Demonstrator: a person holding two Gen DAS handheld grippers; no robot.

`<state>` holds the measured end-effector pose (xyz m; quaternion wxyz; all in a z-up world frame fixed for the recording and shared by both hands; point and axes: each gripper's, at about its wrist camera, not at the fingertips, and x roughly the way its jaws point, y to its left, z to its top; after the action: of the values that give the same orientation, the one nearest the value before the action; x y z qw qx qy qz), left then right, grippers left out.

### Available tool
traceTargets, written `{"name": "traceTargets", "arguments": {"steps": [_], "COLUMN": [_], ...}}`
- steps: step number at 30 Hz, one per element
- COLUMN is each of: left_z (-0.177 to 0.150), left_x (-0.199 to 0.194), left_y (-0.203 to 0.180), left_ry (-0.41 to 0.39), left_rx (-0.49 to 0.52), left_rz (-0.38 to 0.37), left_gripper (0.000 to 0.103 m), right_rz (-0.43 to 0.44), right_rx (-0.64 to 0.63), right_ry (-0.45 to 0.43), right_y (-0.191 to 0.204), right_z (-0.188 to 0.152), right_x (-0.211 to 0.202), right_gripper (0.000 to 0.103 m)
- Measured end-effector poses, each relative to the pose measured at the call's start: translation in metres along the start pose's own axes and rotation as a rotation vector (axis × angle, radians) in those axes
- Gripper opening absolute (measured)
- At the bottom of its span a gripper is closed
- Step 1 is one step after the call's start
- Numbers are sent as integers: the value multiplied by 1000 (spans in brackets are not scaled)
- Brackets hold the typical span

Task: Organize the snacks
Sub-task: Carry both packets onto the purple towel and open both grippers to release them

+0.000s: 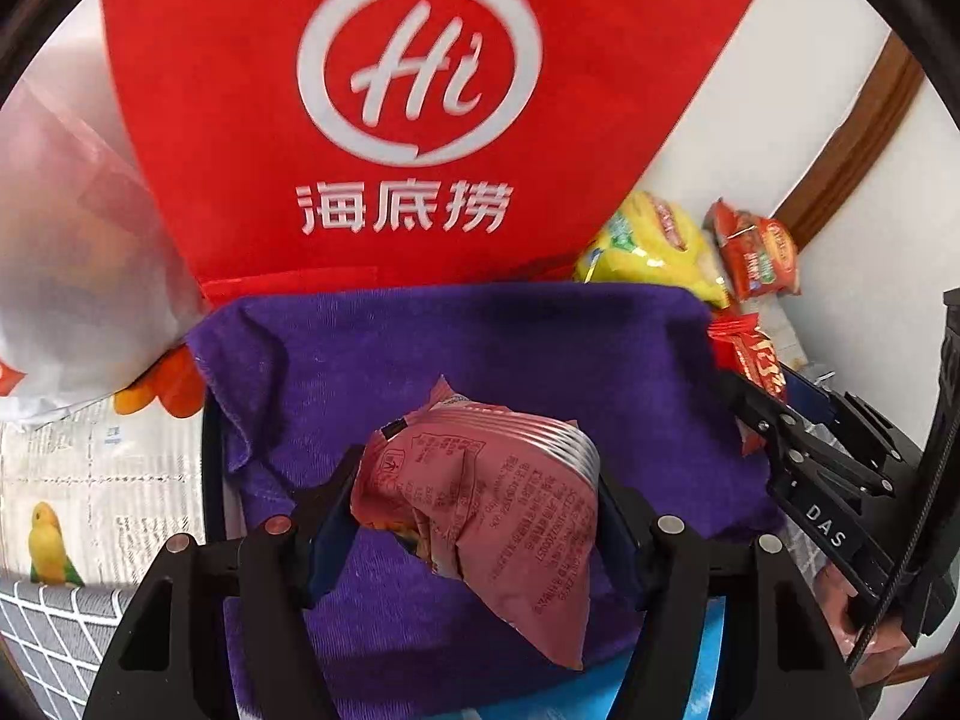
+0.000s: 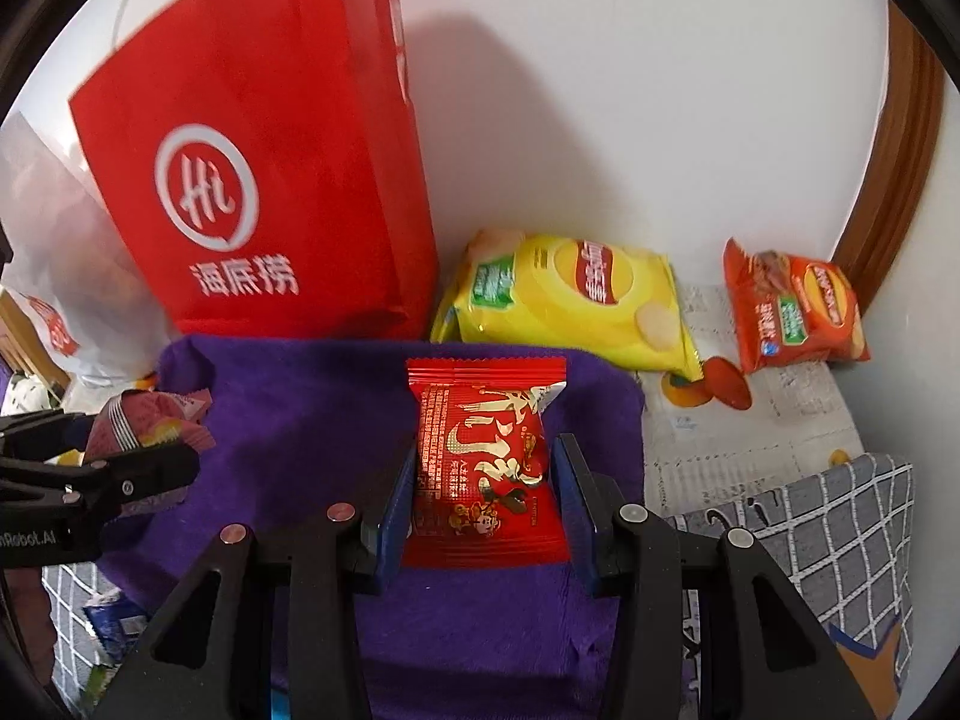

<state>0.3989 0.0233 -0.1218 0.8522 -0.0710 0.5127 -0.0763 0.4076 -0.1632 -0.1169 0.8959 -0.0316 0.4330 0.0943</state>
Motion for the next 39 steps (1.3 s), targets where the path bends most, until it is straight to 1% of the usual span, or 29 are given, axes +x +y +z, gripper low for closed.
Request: {"name": "traceTargets", "arguments": {"steps": [6, 10, 16, 23, 27, 29, 30, 32, 33, 34, 35, 37, 38, 39], "left_z": [3, 2, 0, 0, -1, 0, 0, -2, -3, -3, -4, -5, -5, -7], "left_x": [27, 39, 54, 58, 55, 54, 52, 44, 39, 34, 28, 15, 10, 2], "left_y": [4, 7, 6, 3, 8, 10, 11, 14, 14, 13, 12, 12, 13, 13], "left_ry": [43, 63, 92, 100, 101, 106, 108, 99, 92, 85, 79, 70, 68, 62], "left_rx": [5, -3, -6, -13, -33, -47, -55, -66, -66, -62, -54, -53, -56, -59], "left_rz": [50, 54, 68, 73, 59, 46, 34, 28, 28, 30, 35, 41, 43, 47], "left_gripper": [66, 66, 66, 68, 69, 73, 78, 82, 85, 85, 85, 85, 85, 85], "right_rz": [-7, -15, -3, 10, 2, 10, 13, 12, 9, 7, 5, -1, -1, 3], "right_rx": [16, 6, 4, 17, 17, 11, 5, -7, -9, -15, -20, -20, -14, 3], "right_ry": [45, 76, 126, 164, 177, 186, 190, 177, 166, 149, 133, 101, 97, 83], "right_y": [-8, -10, -11, -15, -15, -15, -14, -11, -10, -9, -8, -8, -8, -9], "right_z": [-5, -8, -13, -17, -16, -16, -16, -15, -14, -13, -12, -8, -7, -5], "right_x": [26, 36, 51, 60, 64, 64, 64, 58, 54, 48, 43, 28, 23, 8], "right_gripper": [44, 44, 44, 44, 44, 45, 45, 53, 62, 66, 67, 77, 78, 79]}}
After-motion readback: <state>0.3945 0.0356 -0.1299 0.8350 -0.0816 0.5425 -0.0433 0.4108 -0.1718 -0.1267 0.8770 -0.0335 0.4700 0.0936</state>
